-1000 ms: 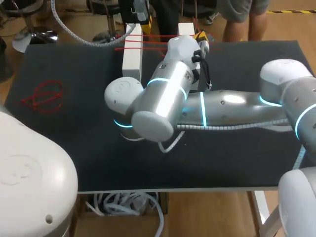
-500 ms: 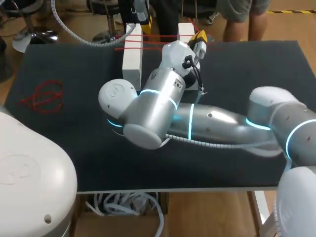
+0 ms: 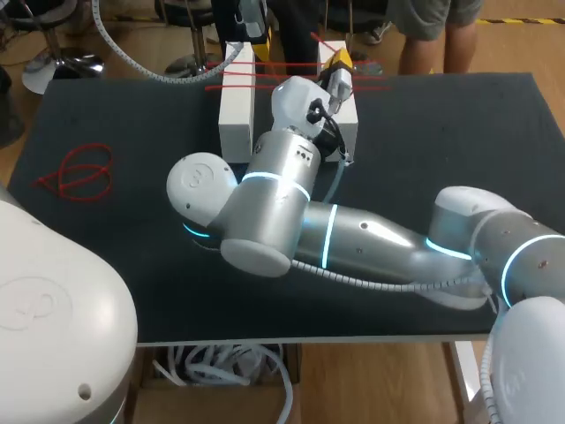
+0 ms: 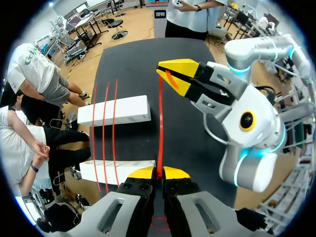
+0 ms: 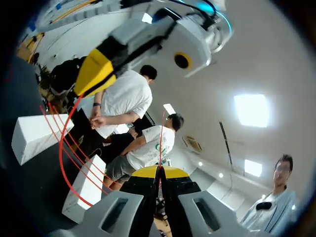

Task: Grab the tape and strap the tape.

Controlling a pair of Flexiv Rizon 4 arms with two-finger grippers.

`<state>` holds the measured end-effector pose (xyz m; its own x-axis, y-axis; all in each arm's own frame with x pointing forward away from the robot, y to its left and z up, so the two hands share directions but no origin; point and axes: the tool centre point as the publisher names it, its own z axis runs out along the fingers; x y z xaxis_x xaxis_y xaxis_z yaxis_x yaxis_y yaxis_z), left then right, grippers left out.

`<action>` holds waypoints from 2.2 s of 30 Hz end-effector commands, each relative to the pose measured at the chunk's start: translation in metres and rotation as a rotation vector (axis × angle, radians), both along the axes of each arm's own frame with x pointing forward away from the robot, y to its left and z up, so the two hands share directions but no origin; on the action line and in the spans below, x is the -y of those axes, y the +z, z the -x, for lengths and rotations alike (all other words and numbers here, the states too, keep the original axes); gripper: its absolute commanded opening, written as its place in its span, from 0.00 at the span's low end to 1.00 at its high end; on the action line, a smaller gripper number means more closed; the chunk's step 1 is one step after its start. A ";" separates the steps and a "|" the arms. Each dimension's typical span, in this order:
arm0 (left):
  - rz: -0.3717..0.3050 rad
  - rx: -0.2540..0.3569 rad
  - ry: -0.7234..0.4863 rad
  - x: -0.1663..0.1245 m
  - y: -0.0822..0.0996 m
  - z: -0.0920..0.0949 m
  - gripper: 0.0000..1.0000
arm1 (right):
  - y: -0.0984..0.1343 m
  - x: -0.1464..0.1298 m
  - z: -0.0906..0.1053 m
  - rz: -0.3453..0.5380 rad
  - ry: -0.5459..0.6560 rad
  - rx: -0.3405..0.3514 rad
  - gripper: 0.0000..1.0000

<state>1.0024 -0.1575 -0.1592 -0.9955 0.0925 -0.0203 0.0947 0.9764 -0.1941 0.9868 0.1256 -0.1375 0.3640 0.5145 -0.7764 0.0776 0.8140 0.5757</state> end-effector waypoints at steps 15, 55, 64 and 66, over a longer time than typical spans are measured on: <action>-0.005 -0.002 0.001 0.000 0.002 0.000 0.00 | 0.007 0.009 -0.012 0.307 0.024 -0.114 0.00; -0.005 -0.002 0.001 0.000 0.002 0.000 0.00 | 0.003 -0.052 -0.010 0.619 -0.149 -0.213 0.00; -0.005 -0.002 0.001 0.000 0.002 0.000 0.00 | 0.001 -0.055 -0.013 0.630 -0.148 -0.211 0.00; -0.005 -0.002 0.001 0.000 0.002 0.000 0.00 | 0.000 -0.055 -0.013 0.634 -0.147 -0.208 0.00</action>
<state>1.0024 -0.1575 -0.1593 -0.9955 0.0926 -0.0205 0.0948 0.9763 -0.1945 0.9983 0.1792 -0.1366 0.2049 -0.1022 -0.9734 0.2638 0.9635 -0.0456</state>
